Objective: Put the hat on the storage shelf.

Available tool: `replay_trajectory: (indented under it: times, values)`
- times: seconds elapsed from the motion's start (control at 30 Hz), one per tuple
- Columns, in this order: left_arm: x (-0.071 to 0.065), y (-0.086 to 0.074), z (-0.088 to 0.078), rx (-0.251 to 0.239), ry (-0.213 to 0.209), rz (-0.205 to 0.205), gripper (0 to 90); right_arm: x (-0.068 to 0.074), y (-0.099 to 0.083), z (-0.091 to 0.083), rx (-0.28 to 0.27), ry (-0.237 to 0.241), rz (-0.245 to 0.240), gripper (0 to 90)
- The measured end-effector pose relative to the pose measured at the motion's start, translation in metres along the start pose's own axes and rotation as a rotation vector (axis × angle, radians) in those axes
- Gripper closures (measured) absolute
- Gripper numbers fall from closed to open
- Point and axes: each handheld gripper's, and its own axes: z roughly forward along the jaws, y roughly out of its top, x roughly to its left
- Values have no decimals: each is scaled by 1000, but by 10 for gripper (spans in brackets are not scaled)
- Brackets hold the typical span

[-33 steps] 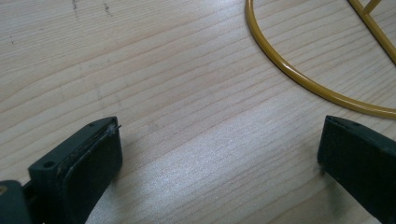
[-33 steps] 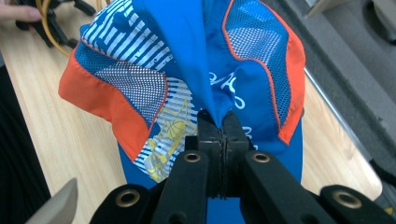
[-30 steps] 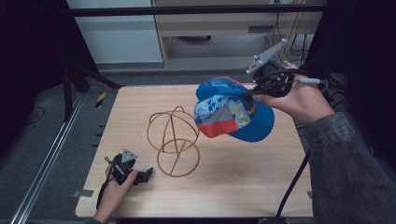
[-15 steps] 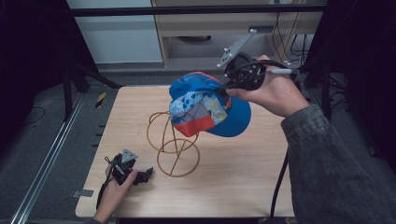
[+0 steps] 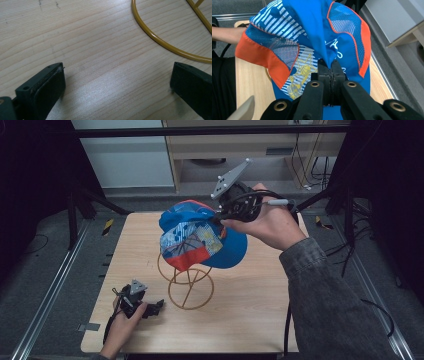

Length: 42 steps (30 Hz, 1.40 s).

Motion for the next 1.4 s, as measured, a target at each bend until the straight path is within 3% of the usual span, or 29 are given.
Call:
replay_trajectory:
  times: [0.6,1.4]
  values:
    - [0,0,0,3,-2,1,0,14,13,23,-14,24,-37,898]
    - [0,0,0,3,-2,-1,0,18,32,35,-3,41,-55,898]
